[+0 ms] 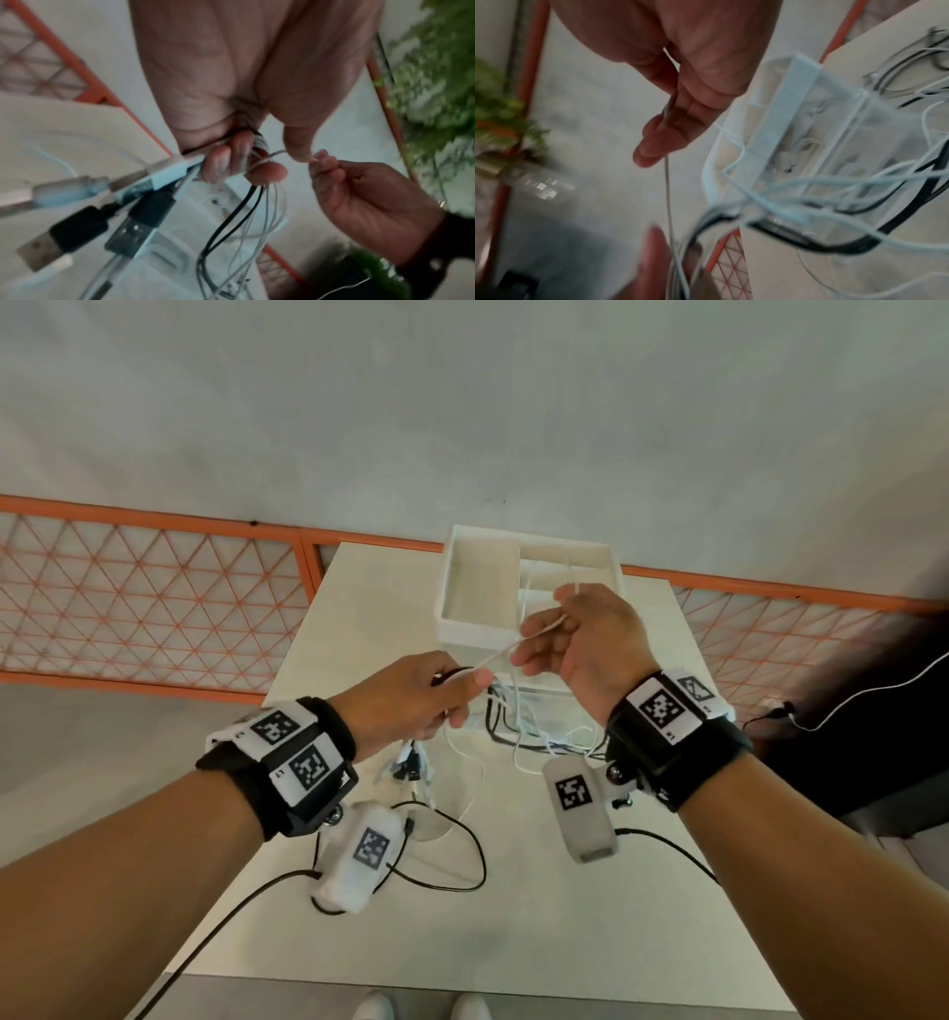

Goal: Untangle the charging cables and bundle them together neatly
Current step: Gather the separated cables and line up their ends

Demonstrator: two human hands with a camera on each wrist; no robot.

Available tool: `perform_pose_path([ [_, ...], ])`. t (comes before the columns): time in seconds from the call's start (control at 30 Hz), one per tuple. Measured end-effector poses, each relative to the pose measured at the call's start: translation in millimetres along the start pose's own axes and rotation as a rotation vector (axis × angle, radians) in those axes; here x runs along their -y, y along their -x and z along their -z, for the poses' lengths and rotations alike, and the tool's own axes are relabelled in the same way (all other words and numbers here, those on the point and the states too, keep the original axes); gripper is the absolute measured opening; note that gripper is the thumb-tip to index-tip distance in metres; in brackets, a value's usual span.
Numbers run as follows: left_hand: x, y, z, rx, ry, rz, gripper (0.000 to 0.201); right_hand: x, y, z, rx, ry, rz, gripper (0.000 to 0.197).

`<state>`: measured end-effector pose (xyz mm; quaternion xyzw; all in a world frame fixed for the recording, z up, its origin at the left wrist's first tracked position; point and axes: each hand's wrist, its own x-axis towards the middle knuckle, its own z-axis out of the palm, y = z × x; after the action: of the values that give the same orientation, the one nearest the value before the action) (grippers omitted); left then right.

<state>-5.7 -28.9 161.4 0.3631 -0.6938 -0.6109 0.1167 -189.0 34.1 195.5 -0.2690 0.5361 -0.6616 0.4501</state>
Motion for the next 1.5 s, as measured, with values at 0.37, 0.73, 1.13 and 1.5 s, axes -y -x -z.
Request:
perform_pose_path([
  [0.37,41.9,-6.3,31.5,-0.304,-0.232,0.114,0.034,-9.1,-23.5,70.8,-0.524,-0.109,0.078,0.014],
  [0.73,32.9,-6.3,43.4,-0.340,0.080,0.119,0.026,-18.1,-34.9,114.9,-0.615,0.088,-0.070,0.027],
  [1.13,-36.2,-20.0,11.7,-0.237,0.462,-0.035,0.009,2.1,11.2,17.9,0.109,0.701,0.295,0.038],
  [1.5,24.2,-19.3,-10.8,-0.031,0.021,0.012,0.005,20.9,-12.4,32.5,-0.359,0.053,0.242,0.037],
])
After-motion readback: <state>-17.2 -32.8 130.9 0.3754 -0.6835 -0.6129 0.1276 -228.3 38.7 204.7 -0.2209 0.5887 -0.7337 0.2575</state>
